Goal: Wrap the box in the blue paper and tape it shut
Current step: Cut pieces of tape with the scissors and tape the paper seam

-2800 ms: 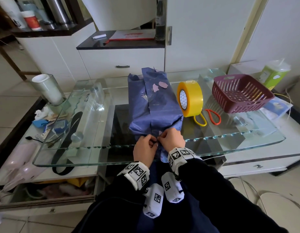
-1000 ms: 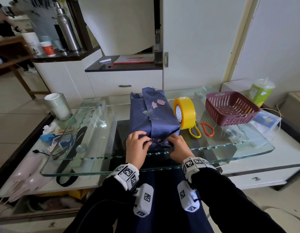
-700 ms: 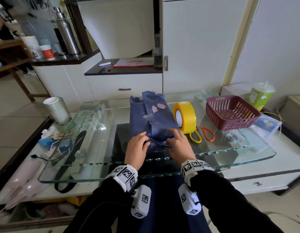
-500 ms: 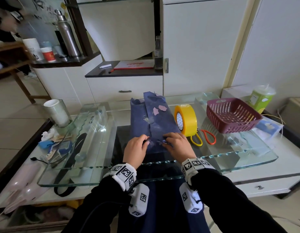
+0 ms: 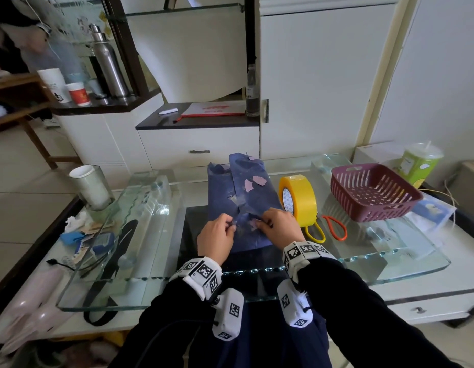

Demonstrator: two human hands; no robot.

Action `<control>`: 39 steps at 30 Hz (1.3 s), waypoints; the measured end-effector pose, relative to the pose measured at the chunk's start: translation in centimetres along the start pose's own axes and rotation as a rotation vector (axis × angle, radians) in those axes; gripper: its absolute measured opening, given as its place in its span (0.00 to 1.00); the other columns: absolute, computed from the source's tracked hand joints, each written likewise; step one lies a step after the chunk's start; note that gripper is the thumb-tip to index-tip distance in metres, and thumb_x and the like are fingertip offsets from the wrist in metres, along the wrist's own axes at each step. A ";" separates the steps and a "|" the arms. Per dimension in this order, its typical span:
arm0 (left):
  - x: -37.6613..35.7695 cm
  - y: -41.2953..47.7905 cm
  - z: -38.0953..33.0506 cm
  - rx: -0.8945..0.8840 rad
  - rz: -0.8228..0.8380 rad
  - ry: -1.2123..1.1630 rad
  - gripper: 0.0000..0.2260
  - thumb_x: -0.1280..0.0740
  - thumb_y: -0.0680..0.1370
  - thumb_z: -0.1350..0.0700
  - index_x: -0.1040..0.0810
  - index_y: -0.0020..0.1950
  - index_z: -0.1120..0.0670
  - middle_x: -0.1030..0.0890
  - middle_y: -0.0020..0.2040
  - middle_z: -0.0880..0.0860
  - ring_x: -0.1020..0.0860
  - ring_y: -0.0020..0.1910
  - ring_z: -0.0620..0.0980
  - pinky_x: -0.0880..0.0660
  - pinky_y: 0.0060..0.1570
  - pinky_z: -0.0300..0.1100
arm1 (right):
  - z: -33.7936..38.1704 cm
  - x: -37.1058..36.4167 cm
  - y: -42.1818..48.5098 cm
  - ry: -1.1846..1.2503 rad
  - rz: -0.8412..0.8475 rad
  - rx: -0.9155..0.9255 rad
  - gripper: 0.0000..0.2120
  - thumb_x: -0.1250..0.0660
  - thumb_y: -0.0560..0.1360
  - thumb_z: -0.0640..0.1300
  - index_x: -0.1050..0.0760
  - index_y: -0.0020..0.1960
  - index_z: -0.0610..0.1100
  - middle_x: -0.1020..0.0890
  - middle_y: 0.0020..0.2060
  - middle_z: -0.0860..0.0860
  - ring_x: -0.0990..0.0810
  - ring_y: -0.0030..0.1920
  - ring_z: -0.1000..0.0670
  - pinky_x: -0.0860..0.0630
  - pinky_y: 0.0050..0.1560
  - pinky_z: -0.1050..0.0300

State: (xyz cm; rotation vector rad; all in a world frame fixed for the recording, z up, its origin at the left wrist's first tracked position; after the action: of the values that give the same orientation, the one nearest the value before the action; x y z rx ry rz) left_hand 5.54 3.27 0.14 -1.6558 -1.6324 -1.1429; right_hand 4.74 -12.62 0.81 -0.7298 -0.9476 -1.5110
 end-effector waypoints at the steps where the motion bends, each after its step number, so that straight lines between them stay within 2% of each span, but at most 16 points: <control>1: 0.0 -0.1 0.0 0.013 -0.006 -0.016 0.08 0.37 0.78 0.54 0.26 0.55 0.55 0.18 0.50 0.53 0.23 0.53 0.57 0.26 0.49 0.49 | -0.2 -0.1 -0.1 0.017 0.001 -0.023 0.14 0.36 0.76 0.50 0.23 0.45 0.38 0.20 0.44 0.44 0.23 0.47 0.43 0.30 0.46 0.53; 6: 0.0 -0.2 -0.7 0.023 -0.022 -0.027 0.08 0.37 0.78 0.54 0.31 0.54 0.56 0.18 0.48 0.55 0.22 0.50 0.59 0.28 0.45 0.49 | -0.8 0.3 -0.5 0.046 -0.011 -0.098 0.11 0.35 0.75 0.50 0.24 0.45 0.41 0.21 0.44 0.47 0.22 0.47 0.44 0.27 0.46 0.52; 14: 0.5 0.1 -3.7 -0.049 0.070 -0.007 0.01 0.38 0.78 0.54 0.30 0.48 0.50 0.20 0.49 0.50 0.22 0.49 0.56 0.28 0.46 0.46 | -1.7 2.9 -1.5 0.058 -0.077 -0.137 0.11 0.35 0.75 0.49 0.25 0.47 0.41 0.21 0.46 0.44 0.22 0.47 0.43 0.29 0.48 0.52; 20: -0.1 -0.6 -6.2 -0.112 0.076 0.055 0.02 0.39 0.79 0.53 0.30 0.50 0.50 0.21 0.48 0.53 0.22 0.48 0.59 0.26 0.46 0.48 | -2.8 5.0 -2.7 0.045 -0.114 -0.143 0.08 0.34 0.75 0.46 0.32 0.46 0.44 0.20 0.45 0.46 0.22 0.47 0.44 0.31 0.48 0.54; 29: -0.9 -1.4 -9.8 -0.089 0.082 0.129 0.08 0.39 0.79 0.50 0.25 0.54 0.52 0.27 0.56 0.55 0.23 0.52 0.61 0.28 0.47 0.47 | -5.2 6.2 -4.0 -0.053 -0.131 -0.151 0.09 0.39 0.78 0.44 0.27 0.55 0.43 0.23 0.52 0.45 0.23 0.53 0.42 0.34 0.57 0.50; 33: -1.6 -0.8 -10.9 -0.189 0.083 0.133 0.05 0.37 0.78 0.56 0.23 0.52 0.53 0.28 0.55 0.53 0.25 0.55 0.54 0.28 0.47 0.46 | -6.3 5.6 -4.0 -0.006 -0.119 -0.181 0.09 0.39 0.78 0.44 0.24 0.55 0.43 0.25 0.53 0.45 0.25 0.54 0.42 0.37 0.60 0.51; 36: -3.2 -0.8 -11.6 -0.348 0.124 0.096 0.10 0.38 0.77 0.64 0.20 0.53 0.56 0.26 0.56 0.54 0.27 0.57 0.52 0.27 0.54 0.45 | -7.0 4.5 -3.8 0.031 -0.084 -0.196 0.10 0.39 0.78 0.42 0.23 0.55 0.43 0.26 0.53 0.44 0.25 0.55 0.42 0.37 0.60 0.52; 39: -4.1 -0.9 -11.3 -0.415 0.160 0.093 0.13 0.40 0.77 0.68 0.18 0.53 0.58 0.22 0.55 0.53 0.25 0.56 0.53 0.28 0.55 0.45 | -7.3 3.4 -3.3 0.061 -0.054 -0.183 0.10 0.39 0.78 0.41 0.22 0.54 0.43 0.26 0.52 0.44 0.24 0.54 0.42 0.35 0.60 0.51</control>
State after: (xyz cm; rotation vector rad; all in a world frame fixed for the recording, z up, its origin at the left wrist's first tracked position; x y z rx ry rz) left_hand 2.88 -8.38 2.02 -1.9110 -1.2353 -1.5237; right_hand 1.42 -20.63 -0.31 -0.7894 -0.7958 -1.6734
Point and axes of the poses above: each hand's wrist, its own y-axis towards the middle knuckle, its own x-axis out of the back of the hand, z = x × y, the point moved 8 cm from there along y, towards the middle knuckle
